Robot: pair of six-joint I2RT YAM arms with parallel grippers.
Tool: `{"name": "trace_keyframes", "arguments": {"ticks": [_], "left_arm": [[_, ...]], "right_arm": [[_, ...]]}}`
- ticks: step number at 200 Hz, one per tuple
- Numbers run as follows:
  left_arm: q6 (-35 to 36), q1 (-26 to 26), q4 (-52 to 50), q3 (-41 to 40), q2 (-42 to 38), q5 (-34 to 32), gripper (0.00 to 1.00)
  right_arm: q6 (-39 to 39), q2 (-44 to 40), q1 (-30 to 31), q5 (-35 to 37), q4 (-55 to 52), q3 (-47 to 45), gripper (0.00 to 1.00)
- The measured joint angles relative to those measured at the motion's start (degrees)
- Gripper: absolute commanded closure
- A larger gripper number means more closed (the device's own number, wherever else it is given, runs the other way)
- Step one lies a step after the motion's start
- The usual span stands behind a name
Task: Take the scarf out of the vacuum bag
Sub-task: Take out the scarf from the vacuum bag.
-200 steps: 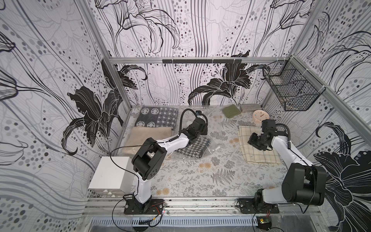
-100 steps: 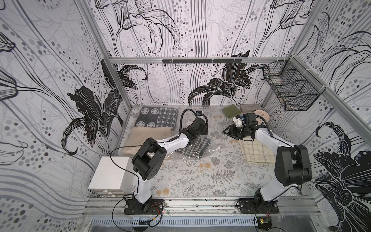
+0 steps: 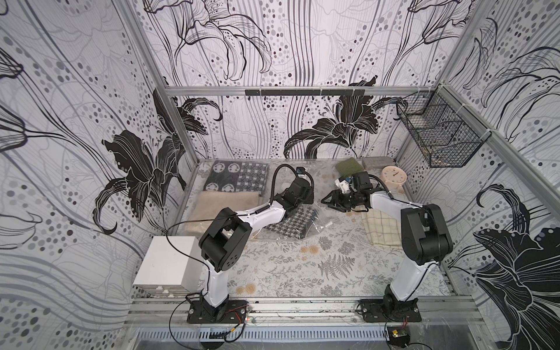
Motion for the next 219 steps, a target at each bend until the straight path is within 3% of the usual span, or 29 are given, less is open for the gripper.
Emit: {"name": "trace_keyframes", "arguments": {"ticks": [94,219], "left_arm": [[0.35,0.0,0.02,0.0,0.0,0.02,1.0],[0.35,0.0,0.0,0.0,0.0,0.02,1.0]], "right_arm": [[-0.37,5.79,3.98,0.44,-0.44,2.14,0.42],[-1.88,9.03,4.81,4.74,-2.67,4.44,0.41]]}}
